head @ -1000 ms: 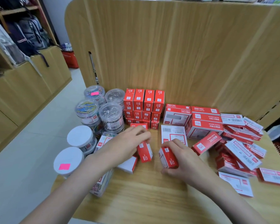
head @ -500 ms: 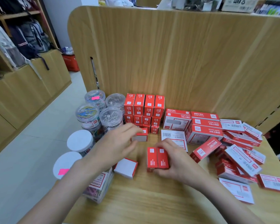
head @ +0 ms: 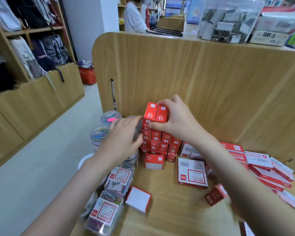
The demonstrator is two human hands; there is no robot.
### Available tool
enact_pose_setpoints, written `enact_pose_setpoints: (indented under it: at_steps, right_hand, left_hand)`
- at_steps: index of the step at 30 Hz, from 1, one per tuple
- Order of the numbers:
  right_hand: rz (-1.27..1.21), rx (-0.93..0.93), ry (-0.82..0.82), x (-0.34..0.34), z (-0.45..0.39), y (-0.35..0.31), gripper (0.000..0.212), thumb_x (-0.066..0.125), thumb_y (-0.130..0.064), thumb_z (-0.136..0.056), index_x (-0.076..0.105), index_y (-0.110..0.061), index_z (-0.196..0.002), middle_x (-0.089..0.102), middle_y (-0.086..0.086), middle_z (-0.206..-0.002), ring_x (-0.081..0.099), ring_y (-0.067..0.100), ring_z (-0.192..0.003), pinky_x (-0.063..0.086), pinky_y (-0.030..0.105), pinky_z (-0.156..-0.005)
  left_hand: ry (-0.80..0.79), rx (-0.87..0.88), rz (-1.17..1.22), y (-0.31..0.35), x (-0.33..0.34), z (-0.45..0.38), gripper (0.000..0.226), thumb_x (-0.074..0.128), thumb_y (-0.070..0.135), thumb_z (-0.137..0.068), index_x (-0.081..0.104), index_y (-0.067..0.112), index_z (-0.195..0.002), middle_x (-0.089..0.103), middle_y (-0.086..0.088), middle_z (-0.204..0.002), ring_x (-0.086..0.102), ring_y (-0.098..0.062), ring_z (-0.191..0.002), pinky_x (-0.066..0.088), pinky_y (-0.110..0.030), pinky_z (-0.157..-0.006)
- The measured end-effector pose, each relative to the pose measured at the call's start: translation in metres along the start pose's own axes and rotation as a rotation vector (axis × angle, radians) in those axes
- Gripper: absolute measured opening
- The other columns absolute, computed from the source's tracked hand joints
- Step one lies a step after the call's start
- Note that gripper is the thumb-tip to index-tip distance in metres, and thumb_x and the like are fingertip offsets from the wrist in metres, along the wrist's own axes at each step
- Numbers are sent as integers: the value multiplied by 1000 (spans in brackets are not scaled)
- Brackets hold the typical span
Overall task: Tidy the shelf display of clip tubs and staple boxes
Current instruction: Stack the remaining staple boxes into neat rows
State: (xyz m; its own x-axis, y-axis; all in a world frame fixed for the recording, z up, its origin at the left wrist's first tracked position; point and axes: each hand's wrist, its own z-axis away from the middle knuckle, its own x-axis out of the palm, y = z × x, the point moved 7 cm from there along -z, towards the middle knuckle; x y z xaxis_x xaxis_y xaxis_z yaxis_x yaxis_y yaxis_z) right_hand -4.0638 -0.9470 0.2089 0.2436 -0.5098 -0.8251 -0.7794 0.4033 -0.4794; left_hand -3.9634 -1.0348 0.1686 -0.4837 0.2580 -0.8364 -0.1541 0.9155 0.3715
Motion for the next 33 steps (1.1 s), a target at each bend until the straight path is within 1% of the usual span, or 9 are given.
enact_pose_setpoints:
  at_steps: [4, 9, 12, 15, 21, 24, 27, 29, 33]
  right_hand:
    - [61, -18, 18, 9, 6, -2, 58, 73, -34, -73, 50, -9, -120, 37, 3, -112, 52, 20, -101, 42, 35, -90]
    - [28, -42, 35, 8, 14, -3, 61, 73, -31, -75, 46, -12, -126, 34, 2, -119, 48, 11, -84, 45, 35, -87]
    - [14, -67, 106, -1, 29, -1, 46, 70, -28, -78, 52, -14, -117, 39, 0, -115, 51, 11, -81, 49, 35, -81]
    - [-3, -155, 218, -9, 61, -4, 23, 61, -27, -83, 58, -12, -100, 48, -1, -102, 48, 5, -78, 43, 21, -74]
    - [162, -224, -87, 63, 98, 16, 18, 58, -18, -76, 59, -11, -93, 61, 4, -101, 56, 26, -91, 44, 33, -80]
    - [316, -255, -133, 88, 96, 20, 31, 65, -9, -66, 57, -9, -96, 62, 9, -101, 48, 26, -89, 38, 32, -80]
    - [290, -166, -129, 90, 91, 20, 19, 47, -20, -73, 55, -11, -88, 58, 7, -89, 48, 27, -81, 46, 40, -69]
    - [222, -94, -175, 89, 93, 23, 26, 40, -29, -77, 54, -10, -87, 54, 8, -88, 52, 28, -77, 45, 38, -65]
    - [176, -14, -274, 82, 114, 34, 30, 57, -18, -77, 47, -10, -104, 42, 6, -106, 54, 31, -87, 48, 42, -68]
  left_hand:
    - [-8, 5, 5, -1, 5, 0, 54, 54, 24, -89, 34, 17, -139, 53, -1, -128, 43, -18, -120, 14, -32, -107]
    - [-30, -7, 9, -4, 5, 0, 56, 52, 27, -90, 29, 19, -141, 50, 1, -131, 39, -15, -123, 12, -29, -107]
    - [-46, -20, 9, -5, 5, 1, 59, 52, 28, -90, 25, 19, -142, 51, 0, -129, 38, -16, -123, 12, -31, -108]
    - [2, 7, 20, -4, -3, 3, 52, 54, 22, -89, 36, 14, -138, 54, -2, -127, 42, -19, -120, 19, -35, -107]
    - [220, 173, 111, 11, -28, 49, 28, 45, 12, -84, 62, 9, -107, 62, 0, -107, 54, -17, -100, 39, -32, -86]
    - [120, 253, 87, 20, -12, 78, 24, 49, 15, -84, 65, 13, -102, 62, 4, -103, 54, -14, -96, 38, -30, -83]
    - [-85, 301, 50, 19, 10, 93, 25, 52, 26, -82, 63, 19, -104, 61, 8, -101, 52, -12, -93, 34, -24, -80]
    - [-222, 347, -19, 18, 24, 99, 30, 53, 37, -80, 59, 23, -106, 59, 10, -103, 49, -10, -95, 31, -24, -82]
    - [-371, 417, -189, 20, 43, 103, 46, 53, 56, -66, 58, 28, -103, 61, 12, -95, 46, -10, -92, 28, -28, -84]
